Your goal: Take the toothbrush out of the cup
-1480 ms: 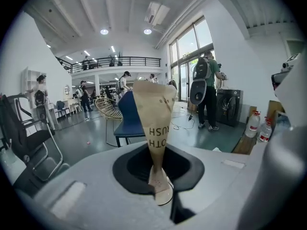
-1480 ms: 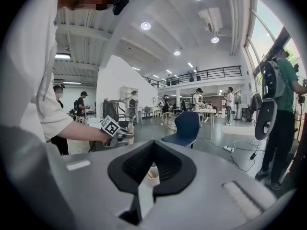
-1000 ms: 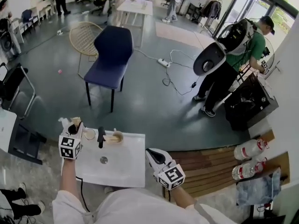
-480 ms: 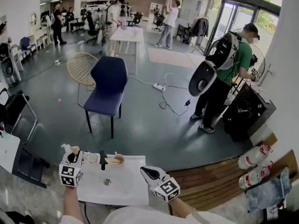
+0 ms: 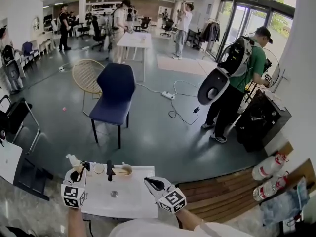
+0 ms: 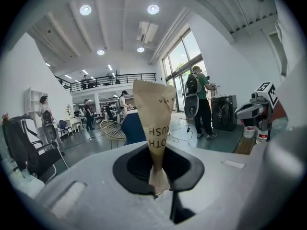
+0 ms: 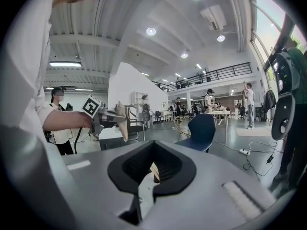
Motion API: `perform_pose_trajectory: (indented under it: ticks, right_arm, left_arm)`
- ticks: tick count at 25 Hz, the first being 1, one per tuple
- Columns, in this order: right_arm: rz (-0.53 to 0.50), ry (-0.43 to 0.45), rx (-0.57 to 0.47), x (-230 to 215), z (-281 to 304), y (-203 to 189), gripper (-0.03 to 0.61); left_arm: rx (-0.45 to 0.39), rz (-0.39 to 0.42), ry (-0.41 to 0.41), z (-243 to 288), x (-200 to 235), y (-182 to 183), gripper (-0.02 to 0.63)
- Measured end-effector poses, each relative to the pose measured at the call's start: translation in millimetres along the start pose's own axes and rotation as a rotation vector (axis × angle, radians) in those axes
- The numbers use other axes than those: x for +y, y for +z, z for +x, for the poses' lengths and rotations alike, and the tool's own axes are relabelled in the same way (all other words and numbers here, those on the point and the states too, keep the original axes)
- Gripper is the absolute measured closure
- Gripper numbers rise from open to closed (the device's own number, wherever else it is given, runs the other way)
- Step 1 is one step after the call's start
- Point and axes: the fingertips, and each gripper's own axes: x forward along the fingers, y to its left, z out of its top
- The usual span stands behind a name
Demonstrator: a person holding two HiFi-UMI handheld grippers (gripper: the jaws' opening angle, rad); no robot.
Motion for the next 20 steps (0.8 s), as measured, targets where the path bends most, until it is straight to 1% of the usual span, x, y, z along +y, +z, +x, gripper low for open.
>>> perform_pose_trajectory:
  ticks: [6, 12, 20]
  right_arm:
    - [0.000, 0.025, 0.008, 9.1, 15.6, -4.4, 0.574]
    - [-0.004, 0.044, 0.004, 16.5, 28.8, -3.9, 0.574]
    - [-0.004, 0.044, 0.007, 20.2, 32.0, -4.5, 0.575]
  left_arm:
    - [0.003, -0.002, 0.005, -24.1, -2.0, -3.8, 0.581]
    - [-0.010, 0.007, 0.018, -45.4, -1.7, 1.0, 0.581]
    - [-0.015, -0.003, 0.011, -66.2, -13.2, -0.9, 0.581]
